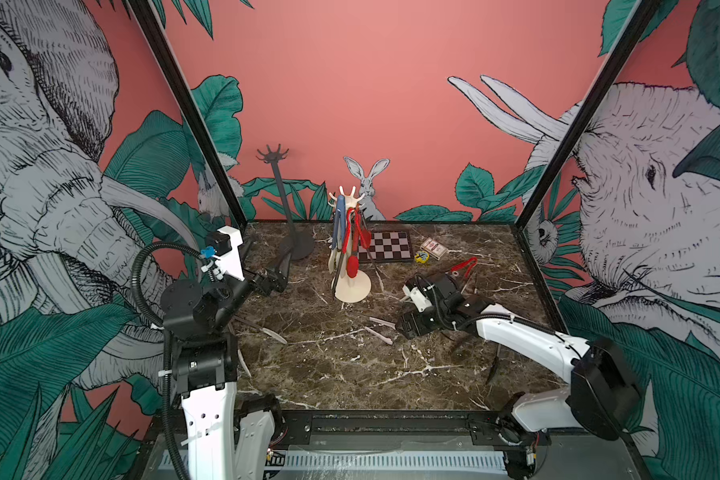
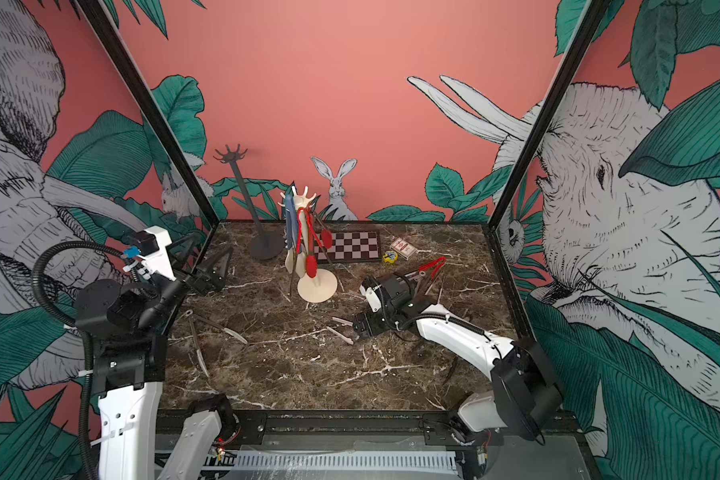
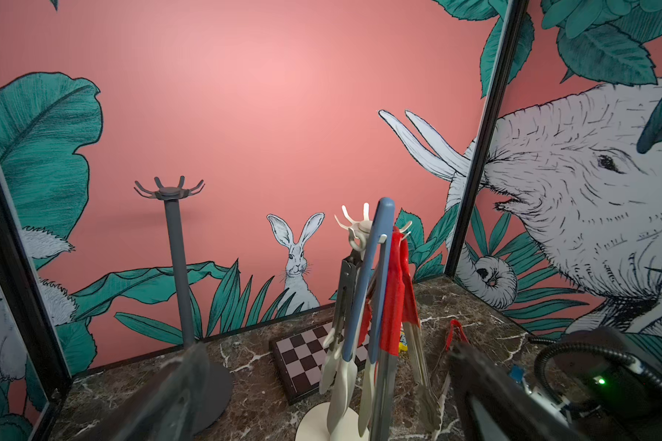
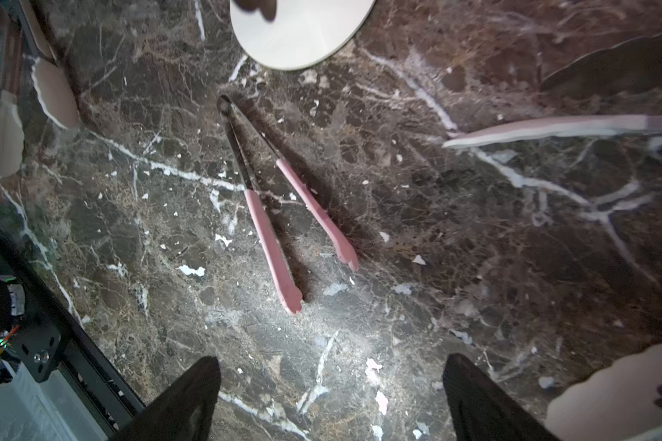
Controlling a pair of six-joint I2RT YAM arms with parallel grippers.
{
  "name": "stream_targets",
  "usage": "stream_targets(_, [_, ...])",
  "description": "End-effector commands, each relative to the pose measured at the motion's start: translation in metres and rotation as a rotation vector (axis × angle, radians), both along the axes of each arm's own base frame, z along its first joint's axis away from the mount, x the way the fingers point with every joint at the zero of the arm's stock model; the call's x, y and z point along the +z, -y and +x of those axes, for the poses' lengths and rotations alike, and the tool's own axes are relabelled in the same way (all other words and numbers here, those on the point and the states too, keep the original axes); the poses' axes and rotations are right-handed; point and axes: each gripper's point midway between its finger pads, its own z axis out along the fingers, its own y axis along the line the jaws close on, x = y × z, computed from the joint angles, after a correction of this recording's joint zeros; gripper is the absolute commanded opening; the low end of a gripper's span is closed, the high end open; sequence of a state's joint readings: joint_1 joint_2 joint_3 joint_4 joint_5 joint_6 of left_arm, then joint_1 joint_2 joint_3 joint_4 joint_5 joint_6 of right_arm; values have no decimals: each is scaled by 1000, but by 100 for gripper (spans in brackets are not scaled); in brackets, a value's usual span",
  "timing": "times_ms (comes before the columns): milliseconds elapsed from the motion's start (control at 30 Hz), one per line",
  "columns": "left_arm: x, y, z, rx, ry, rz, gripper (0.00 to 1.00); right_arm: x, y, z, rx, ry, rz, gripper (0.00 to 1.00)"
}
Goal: Hang food tongs on kitchen utensil racks
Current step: Pick up the food tongs from the center of the board.
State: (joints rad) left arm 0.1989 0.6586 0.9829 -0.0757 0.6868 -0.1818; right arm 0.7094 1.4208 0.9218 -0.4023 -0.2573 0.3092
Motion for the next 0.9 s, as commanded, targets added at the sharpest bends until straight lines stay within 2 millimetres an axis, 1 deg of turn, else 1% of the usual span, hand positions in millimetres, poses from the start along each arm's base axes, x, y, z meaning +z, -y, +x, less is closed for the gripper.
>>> stream_targets(0, [11, 0, -14, 17, 38, 23, 99, -1, -17, -4, 74, 7, 17, 89])
stream_targets(100, [11, 1, -18, 19, 39, 19, 99, -8, -25, -5, 110, -4, -4, 86])
stream_targets(300, [4, 3, -24, 11, 19, 15, 99, -21, -38, -7, 168, -11, -41, 78])
stream_targets(367, [1, 4, -26, 8, 14, 18, 99, -20, -44, -6, 181, -3, -40, 76])
stream_targets(400, [-1, 4, -26, 8, 8, 16, 99, -30, -45, -6, 187, -19, -60, 75])
stream_targets(533, [-2, 6, -29, 1, -1, 19, 99, -37, -54, -7, 213, -30, -72, 70])
stream_targets(867, [-9, 5, -32, 12, -19, 22, 99, -54, -57, -6, 234, -30, -132, 58])
